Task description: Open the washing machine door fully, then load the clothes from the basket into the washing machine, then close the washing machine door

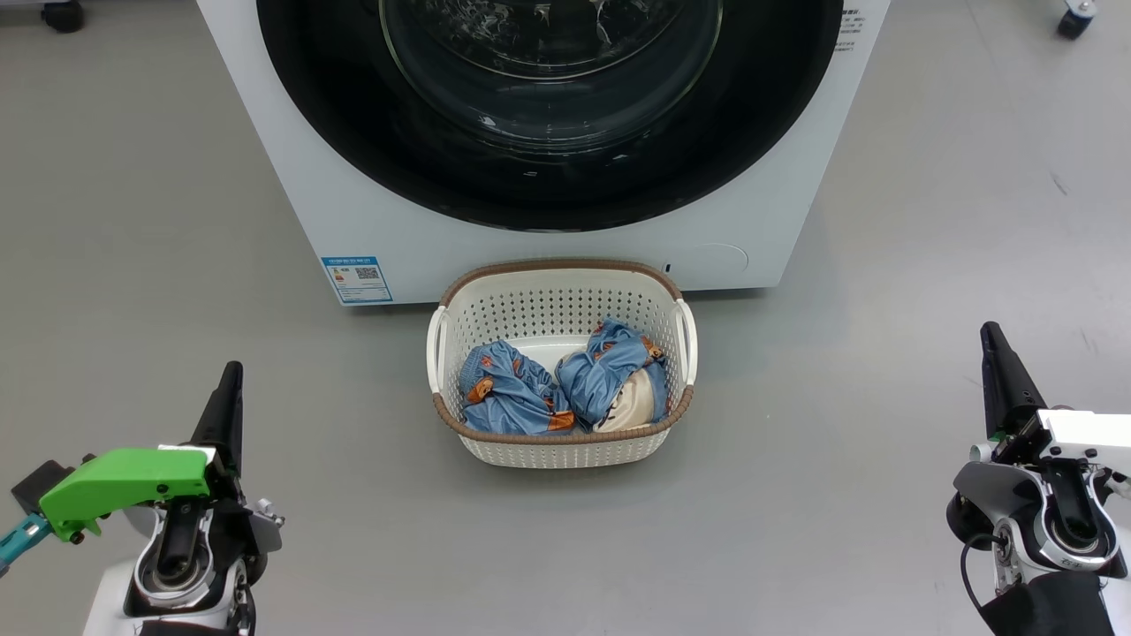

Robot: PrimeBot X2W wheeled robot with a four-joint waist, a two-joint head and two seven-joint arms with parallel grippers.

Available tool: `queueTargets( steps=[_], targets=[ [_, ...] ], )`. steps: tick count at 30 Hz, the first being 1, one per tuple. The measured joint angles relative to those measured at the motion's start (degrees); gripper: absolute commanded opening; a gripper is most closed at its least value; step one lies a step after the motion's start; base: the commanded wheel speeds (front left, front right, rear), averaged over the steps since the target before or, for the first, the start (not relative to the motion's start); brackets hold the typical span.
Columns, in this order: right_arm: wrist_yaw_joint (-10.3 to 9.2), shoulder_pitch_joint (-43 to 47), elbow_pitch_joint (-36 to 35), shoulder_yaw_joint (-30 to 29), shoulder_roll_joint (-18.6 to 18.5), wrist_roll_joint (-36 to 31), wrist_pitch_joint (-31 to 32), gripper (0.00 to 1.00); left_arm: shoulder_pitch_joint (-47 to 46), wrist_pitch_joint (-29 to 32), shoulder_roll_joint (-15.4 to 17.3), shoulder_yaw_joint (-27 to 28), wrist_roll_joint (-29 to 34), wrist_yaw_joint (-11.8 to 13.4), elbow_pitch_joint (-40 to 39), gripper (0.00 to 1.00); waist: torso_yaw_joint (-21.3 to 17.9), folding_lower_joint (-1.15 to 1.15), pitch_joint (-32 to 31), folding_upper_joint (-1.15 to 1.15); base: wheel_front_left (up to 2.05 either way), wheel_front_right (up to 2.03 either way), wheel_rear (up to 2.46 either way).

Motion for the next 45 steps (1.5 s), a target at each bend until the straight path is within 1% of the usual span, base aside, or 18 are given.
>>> queueTargets(
  steps=[19,20,25,31,38,42,45],
  targets=[
    [-0.02,0.4,0.5,0.0,0.2,0.0,0.0,0.0,0.3,0.0,-0.5,-0.1,0.0,0.0,0.6,0.0,0.0,0.0,0.0,0.0,0.0,0.0,0.0],
    [-0.03,0.9,1.3,0.0,0.5,0.0,0.0,1.0,0.8,0.0,-0.9,-0.3,0.0,0.1,1.2,1.0,0.0,0.0,0.0,0.0,0.0,0.0,0.0],
    [-0.04,3.4,3.5,0.1,1.8,0.0,0.0,1.0,3.2,0.0,-2.2,-0.5,0.0,0.1,3.7,1.0,0.0,0.0,0.0,0.0,0.0,0.0,0.0],
    [-0.04,3.3,3.1,0.2,1.4,-0.6,-0.1,1.0,3.0,0.0,-2.3,-0.5,0.0,0.1,2.9,1.0,0.0,0.0,0.1,0.0,0.0,0.0,0.0],
    [-0.04,2.5,2.3,0.8,0.2,-2.4,-0.8,1.0,2.7,-0.6,-2.0,-0.7,0.7,0.1,1.9,1.0,0.1,0.0,0.2,0.0,0.0,0.0,0.0],
    [-0.04,2.2,1.9,1.1,-0.4,-3.9,-1.6,1.0,2.6,-1.3,-1.2,-1.2,3.1,0.1,0.9,1.0,0.2,0.0,0.2,0.0,0.0,0.0,0.0],
    [-0.04,1.7,1.7,1.6,-0.9,-5.0,-2.1,1.0,2.3,-1.9,-0.7,-1.8,3.8,0.1,0.4,1.0,0.2,0.0,0.3,0.0,0.0,0.0,0.0]
  ],
)
